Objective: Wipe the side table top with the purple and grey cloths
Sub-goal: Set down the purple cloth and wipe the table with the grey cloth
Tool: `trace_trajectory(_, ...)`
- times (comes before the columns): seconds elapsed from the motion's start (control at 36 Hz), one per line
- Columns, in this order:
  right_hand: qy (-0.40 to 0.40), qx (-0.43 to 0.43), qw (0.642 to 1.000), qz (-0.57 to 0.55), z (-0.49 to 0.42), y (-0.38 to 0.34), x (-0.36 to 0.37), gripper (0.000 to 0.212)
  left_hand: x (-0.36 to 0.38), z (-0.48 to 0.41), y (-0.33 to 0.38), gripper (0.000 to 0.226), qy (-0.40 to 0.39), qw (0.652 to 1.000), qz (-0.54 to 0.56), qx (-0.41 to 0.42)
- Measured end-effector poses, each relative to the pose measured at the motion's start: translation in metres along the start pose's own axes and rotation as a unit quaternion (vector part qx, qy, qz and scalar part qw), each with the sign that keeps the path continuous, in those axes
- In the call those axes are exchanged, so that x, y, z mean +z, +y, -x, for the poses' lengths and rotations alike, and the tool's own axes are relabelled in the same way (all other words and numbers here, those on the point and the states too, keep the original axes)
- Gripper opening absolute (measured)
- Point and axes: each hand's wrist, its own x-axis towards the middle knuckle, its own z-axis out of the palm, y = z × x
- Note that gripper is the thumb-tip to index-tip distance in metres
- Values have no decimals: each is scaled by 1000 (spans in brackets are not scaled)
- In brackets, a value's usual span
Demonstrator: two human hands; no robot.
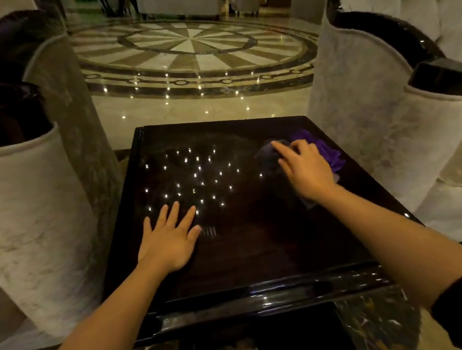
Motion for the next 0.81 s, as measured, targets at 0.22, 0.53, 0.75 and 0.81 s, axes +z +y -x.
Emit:
trace_trajectory(0.22, -218, 113, 969, 33, -29, 44, 63, 54, 0, -1, 1, 54, 4, 1000, -9, 10)
trace_trajectory(0.53, -255, 105, 960, -58, -39, 26, 80, 52, 1, 1, 2, 54, 10, 1000, -10, 9)
trace_trajectory(0.75, -249, -13, 967, -60, -9, -14, 68, 50, 0, 1, 6, 53, 7, 1000, 1, 7)
trace_trajectory(0.81, -250, -50, 965, -55, 2, -26, 64, 50, 0, 1, 6, 54, 10, 1000, 1, 4)
